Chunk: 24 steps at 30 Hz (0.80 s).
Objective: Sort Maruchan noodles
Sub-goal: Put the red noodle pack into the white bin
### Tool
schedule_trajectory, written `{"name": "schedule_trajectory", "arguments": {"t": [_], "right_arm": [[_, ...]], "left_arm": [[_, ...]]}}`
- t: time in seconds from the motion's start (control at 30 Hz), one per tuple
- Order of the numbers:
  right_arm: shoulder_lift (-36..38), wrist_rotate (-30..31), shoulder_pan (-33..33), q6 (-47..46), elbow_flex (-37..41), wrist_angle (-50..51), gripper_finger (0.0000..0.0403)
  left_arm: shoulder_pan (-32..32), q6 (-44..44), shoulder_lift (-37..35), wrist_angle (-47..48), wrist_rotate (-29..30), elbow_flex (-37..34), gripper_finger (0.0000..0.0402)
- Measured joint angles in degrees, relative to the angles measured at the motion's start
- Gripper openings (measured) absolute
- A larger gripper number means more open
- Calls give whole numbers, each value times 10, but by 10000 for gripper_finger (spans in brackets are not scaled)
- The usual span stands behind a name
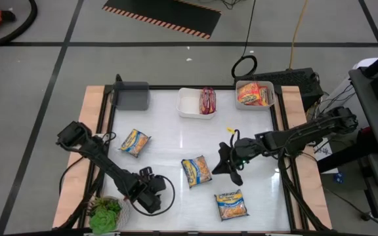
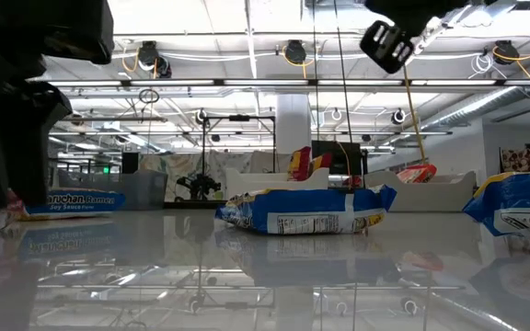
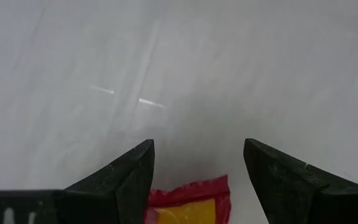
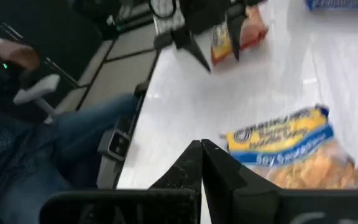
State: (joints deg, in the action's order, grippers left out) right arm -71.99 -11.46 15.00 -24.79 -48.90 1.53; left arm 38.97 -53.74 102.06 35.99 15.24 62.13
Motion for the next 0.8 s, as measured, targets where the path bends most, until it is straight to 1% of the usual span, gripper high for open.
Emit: {"name": "schedule_trajectory", "arguments": {"t": [0.13,0.2,0.27,0.33,0.43,0.5,0.6,0.8], "right_arm": [[-1,46,21,-6,0,2,0],[-1,68,26,-7,0,2,0],[-1,73,27,-7,0,0,0],[-1,72,27,-8,0,1,0],[-1,72,27,-13,0,1,0],[-1,73,27,-11,0,1,0],[-1,93,27,0,0,1,0],[-1,160,27,7,0,1,0]], "left_arm": [[9,2,0,5,0,0,252],[13,18,0,12,0,0,252],[13,35,0,28,-6,0,252],[10,38,0,44,-28,0,252],[-5,47,0,67,-86,0,252],[-15,63,0,81,-110,0,252],[-29,96,0,90,-118,0,252],[-53,156,0,89,-128,0,252]]}}
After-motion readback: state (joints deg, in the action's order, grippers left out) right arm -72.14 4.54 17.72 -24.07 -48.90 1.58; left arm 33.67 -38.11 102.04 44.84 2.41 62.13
